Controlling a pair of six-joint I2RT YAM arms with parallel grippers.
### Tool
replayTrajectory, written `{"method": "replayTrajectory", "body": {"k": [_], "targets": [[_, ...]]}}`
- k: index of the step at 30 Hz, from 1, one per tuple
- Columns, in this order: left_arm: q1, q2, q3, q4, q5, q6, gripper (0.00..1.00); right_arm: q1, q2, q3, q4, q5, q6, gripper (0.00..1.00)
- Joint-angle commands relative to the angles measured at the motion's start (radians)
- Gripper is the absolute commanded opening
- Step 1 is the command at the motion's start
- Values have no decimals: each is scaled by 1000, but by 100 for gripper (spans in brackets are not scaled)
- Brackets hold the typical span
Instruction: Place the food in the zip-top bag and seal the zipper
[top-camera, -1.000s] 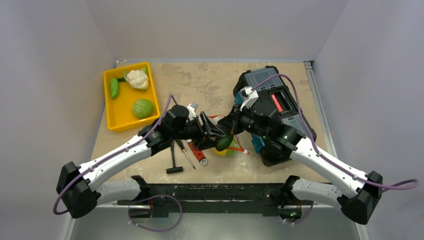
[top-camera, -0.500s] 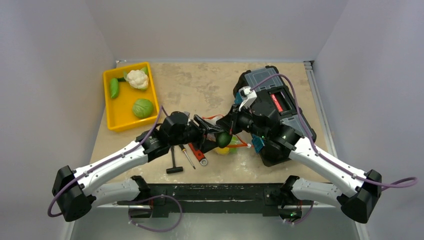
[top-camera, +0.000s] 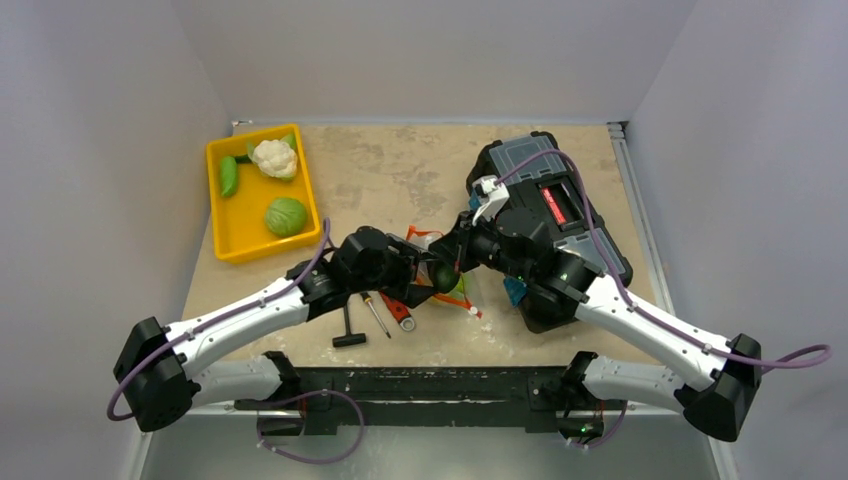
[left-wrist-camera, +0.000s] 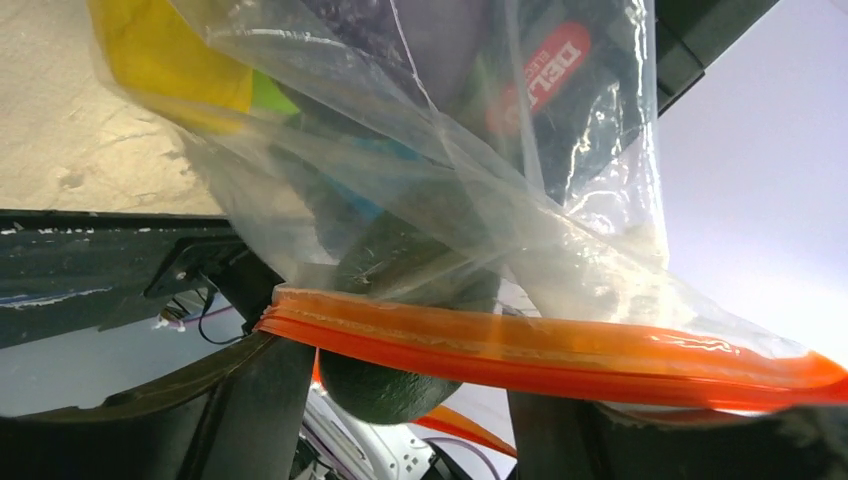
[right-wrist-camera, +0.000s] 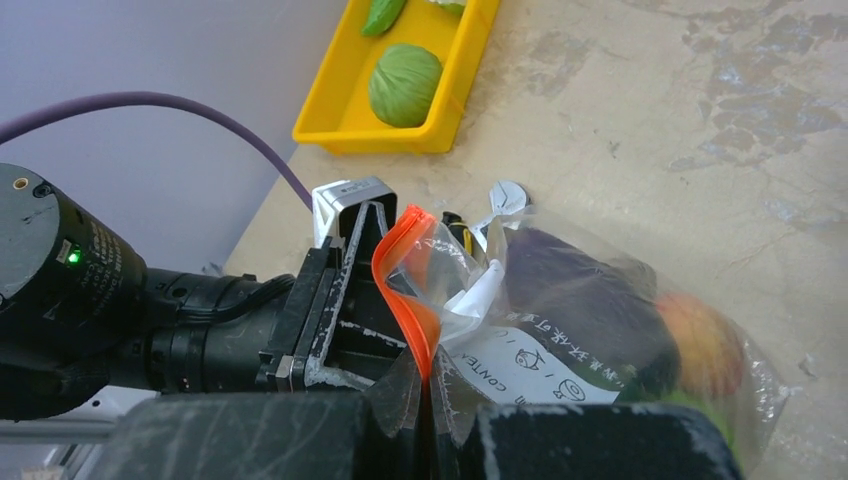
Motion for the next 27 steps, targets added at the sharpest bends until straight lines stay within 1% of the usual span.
{"method": "replayTrajectory", "body": {"k": [1, 4, 7, 11, 14, 16, 18, 19, 21, 25, 27], "targets": [[3, -32, -12, 82, -43, -75, 71, 17, -14, 70, -7, -9, -22, 0], [3, -45, 5, 72, -4, -53, 88, 17, -32, 73, -15, 10, -27, 0], [3, -56, 45, 13, 55, 12, 97, 17, -37, 84, -34, 10, -27, 0], [3, -108, 81, -77, 74, 125, 97, 17, -46, 85, -38, 35, -31, 0], [3, -162, 105, -180, 53, 258, 97, 17, -55, 87, -50, 72, -34, 0], [2, -198, 104, -205, 40, 356, 96, 18, -60, 86, -51, 88, -36, 0], [3, -226, 118, -234, 30, 482, 92, 17, -62, 86, -54, 100, -38, 0], [4, -239, 134, -274, 21, 555, 89, 17, -61, 88, -54, 105, -39, 0], [6, -265, 177, -359, -28, 738, 88, 17, -61, 89, -54, 113, -42, 0], [12, -319, 260, -504, -158, 993, 88, 17, -62, 92, -59, 123, -48, 0], [22, -334, 293, -559, -213, 1101, 90, 18, -65, 93, -64, 128, -50, 0]]}}
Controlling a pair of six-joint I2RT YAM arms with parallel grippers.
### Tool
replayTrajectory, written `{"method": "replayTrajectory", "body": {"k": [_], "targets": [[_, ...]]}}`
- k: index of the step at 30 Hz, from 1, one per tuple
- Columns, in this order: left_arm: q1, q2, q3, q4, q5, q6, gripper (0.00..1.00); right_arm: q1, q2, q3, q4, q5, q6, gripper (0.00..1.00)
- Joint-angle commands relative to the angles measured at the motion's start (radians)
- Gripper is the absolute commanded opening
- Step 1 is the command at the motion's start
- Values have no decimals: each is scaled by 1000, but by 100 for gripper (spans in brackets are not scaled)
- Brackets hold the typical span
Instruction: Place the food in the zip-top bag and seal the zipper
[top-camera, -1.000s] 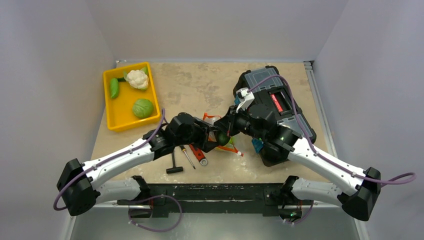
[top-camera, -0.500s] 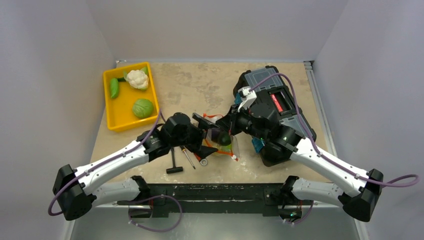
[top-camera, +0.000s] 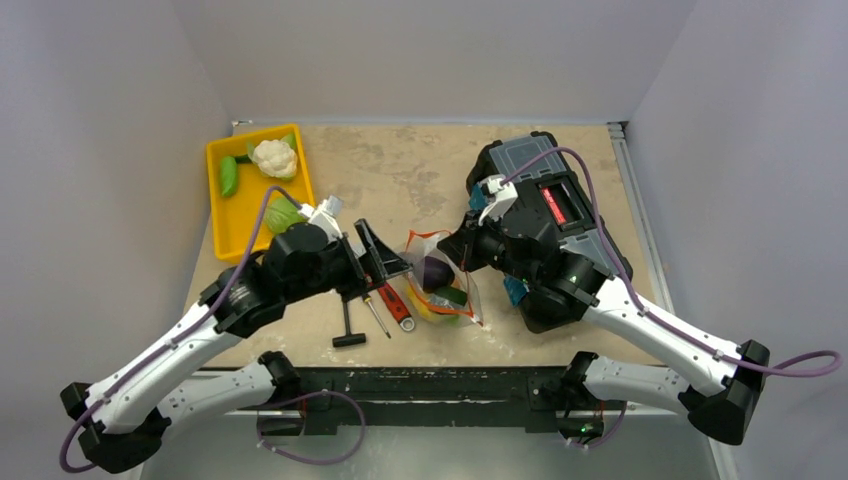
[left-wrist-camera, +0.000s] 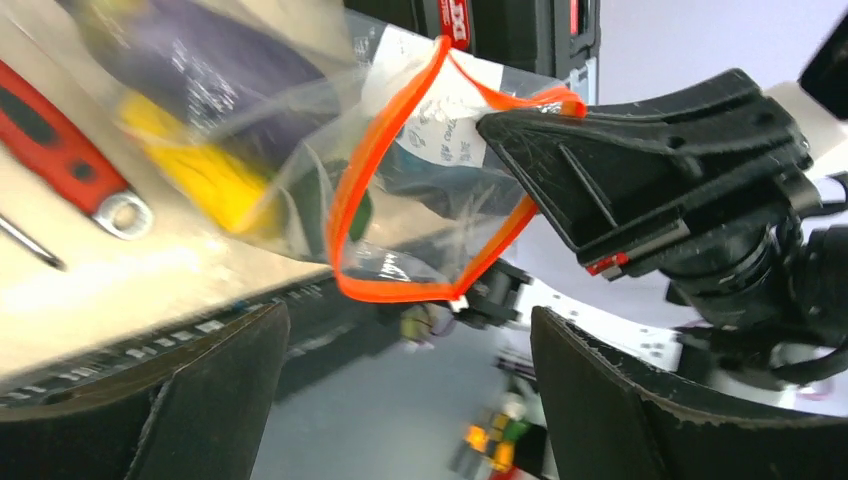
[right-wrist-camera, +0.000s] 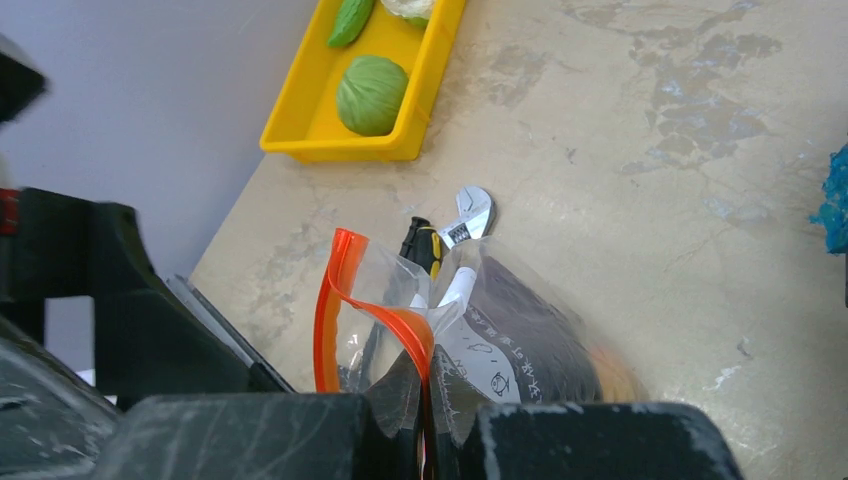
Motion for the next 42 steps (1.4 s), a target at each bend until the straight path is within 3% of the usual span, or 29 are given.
{"method": "replayTrajectory", "body": {"k": [1, 6, 9, 12, 16, 20, 25, 30, 36, 42], "targets": [[26, -45, 108, -181, -178, 377, 91, 5, -34, 54, 30, 35, -17, 0], [125, -14, 209, -352, -344, 561, 95, 5, -52, 58, 20, 45, -22, 0], [270, 20, 227, -397, -363, 651, 98, 5, -53, 58, 15, 50, -31, 0], [408, 38, 205, -352, -387, 723, 99, 6, -46, 57, 9, 53, -41, 0], [511, 62, 132, -195, -593, 742, 100, 5, -36, 47, 18, 56, -55, 0], [678, 136, 64, -33, -580, 687, 100, 5, -20, 42, 37, 43, -74, 0], [845, 326, 86, 111, -581, 665, 100, 5, 1, 25, 83, 14, -89, 0], [954, 595, 256, 150, -618, 744, 100, 3, 9, 12, 111, -30, -84, 0], [1015, 951, 522, 163, -604, 1008, 98, -2, 1, -26, 154, -64, -73, 0], [1021, 1157, 667, 266, -644, 1314, 93, -7, 6, -38, 162, -80, -83, 0]]}}
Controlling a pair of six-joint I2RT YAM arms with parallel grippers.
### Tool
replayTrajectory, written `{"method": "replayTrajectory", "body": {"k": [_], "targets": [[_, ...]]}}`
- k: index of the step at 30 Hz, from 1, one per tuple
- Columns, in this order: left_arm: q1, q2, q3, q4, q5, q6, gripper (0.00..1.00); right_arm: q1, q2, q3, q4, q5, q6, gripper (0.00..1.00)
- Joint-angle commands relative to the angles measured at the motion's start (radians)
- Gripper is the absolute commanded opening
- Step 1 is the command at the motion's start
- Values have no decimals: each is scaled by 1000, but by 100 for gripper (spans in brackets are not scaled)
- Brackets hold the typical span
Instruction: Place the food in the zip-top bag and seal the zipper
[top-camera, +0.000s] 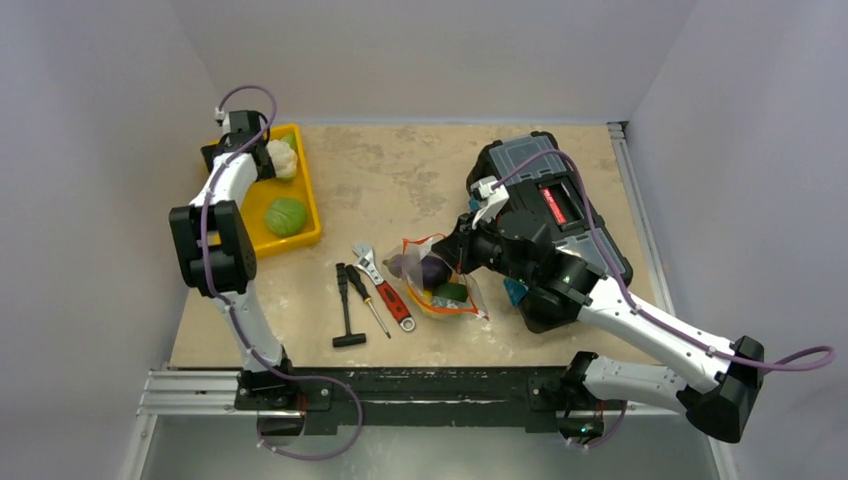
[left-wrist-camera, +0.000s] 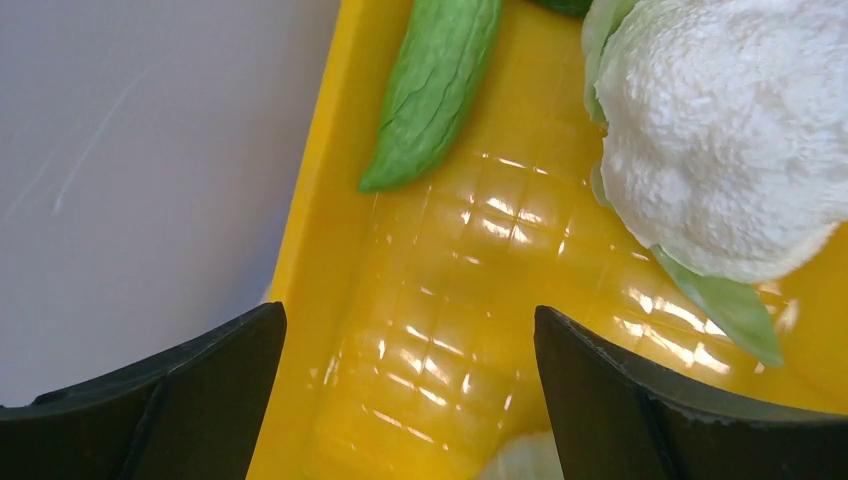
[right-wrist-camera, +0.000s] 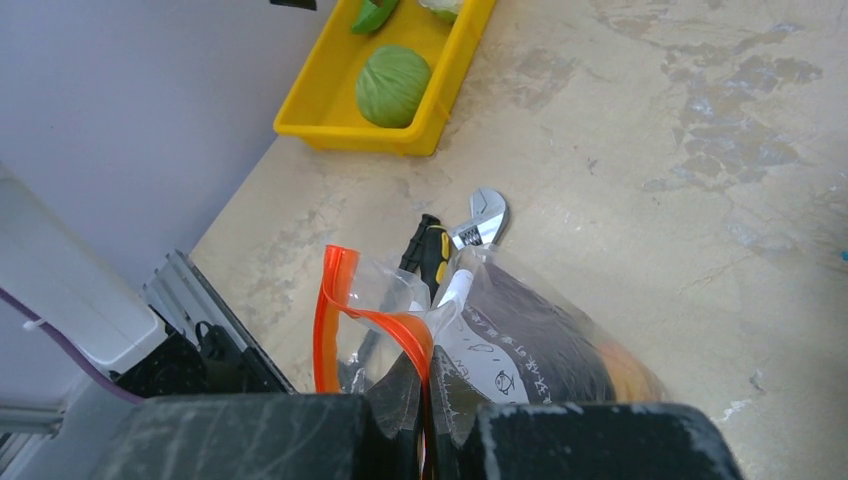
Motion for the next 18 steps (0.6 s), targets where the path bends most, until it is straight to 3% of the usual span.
{"method": "replayTrajectory", "body": {"k": [1, 8, 11, 18], "targets": [[3, 96, 106, 122, -74, 308, 93, -6, -14, -7, 96, -26, -14, 0], [1, 239, 183, 234, -100, 581, 76, -18, -29, -42, 118, -25, -30, 0], [0, 295, 228, 211, -153, 620, 76, -27, -43, -50, 122, -52, -37, 0], [2, 409, 299, 195, -130, 707, 74, -32, -53, -51, 120, -57, -68, 0]]}}
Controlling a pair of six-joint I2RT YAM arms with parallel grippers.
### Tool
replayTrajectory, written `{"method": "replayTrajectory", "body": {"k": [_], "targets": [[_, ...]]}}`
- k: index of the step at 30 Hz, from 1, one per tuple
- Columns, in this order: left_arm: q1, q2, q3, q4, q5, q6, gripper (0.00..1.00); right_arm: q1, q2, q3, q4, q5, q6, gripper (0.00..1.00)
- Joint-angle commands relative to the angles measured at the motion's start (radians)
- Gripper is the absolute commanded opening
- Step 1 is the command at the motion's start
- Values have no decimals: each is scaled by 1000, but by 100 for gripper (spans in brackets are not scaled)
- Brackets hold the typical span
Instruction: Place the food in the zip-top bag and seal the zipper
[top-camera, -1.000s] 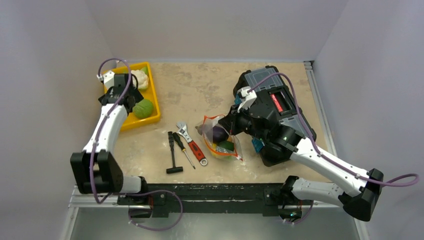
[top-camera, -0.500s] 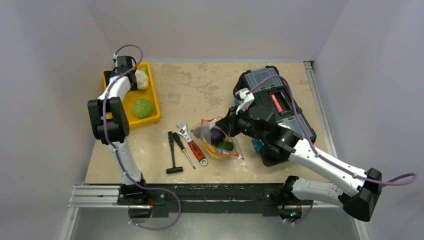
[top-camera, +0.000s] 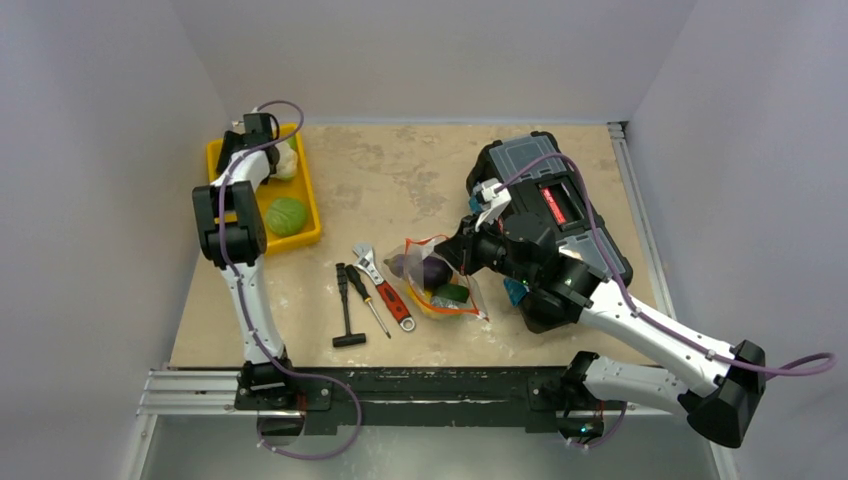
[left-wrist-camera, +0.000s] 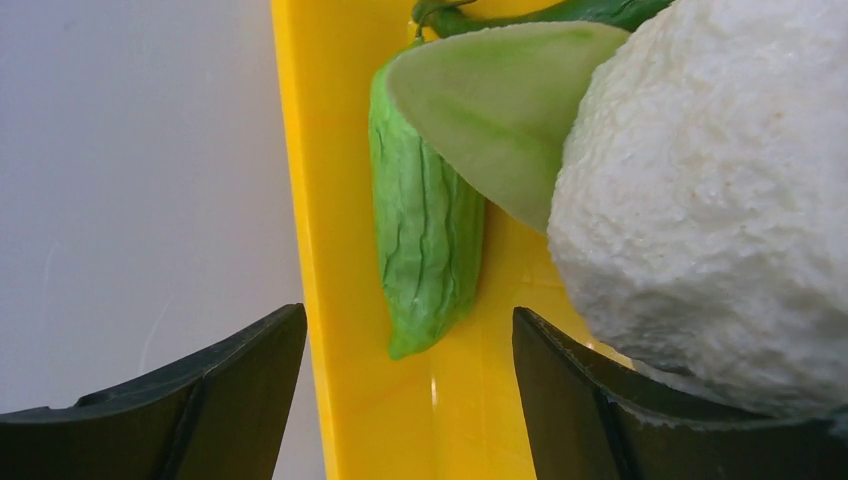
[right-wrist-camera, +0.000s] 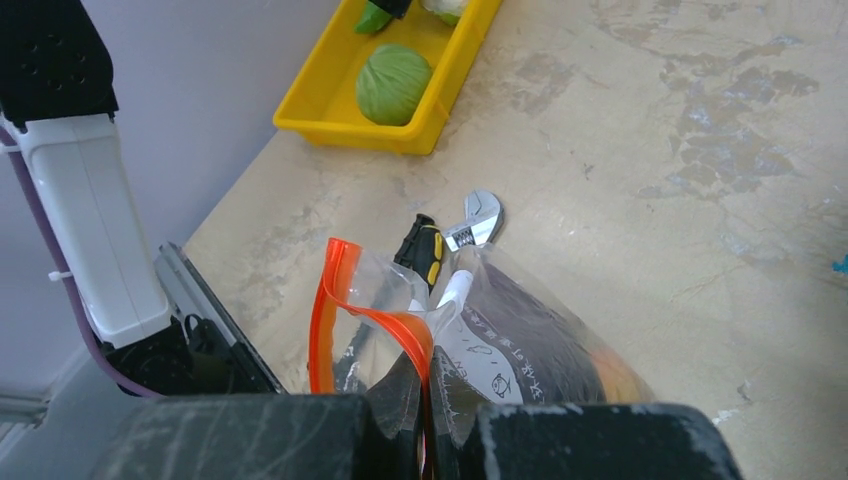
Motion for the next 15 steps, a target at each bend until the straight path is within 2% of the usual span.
{"method": "replayTrajectory", "body": {"k": [1, 6, 10, 15], "targets": [[4, 75, 82, 17, -29, 98, 74, -7, -31, 0, 67, -16, -38, 0], [13, 148, 173, -5, -65, 105, 75, -10, -24, 3, 55, -13, -52, 0], [14, 189, 236, -82, 2, 108, 73, -11, -22, 12, 46, 2, -62, 0], [12, 185, 225, -169, 22, 90, 72, -13, -22, 22, 45, 11, -70, 0]]}}
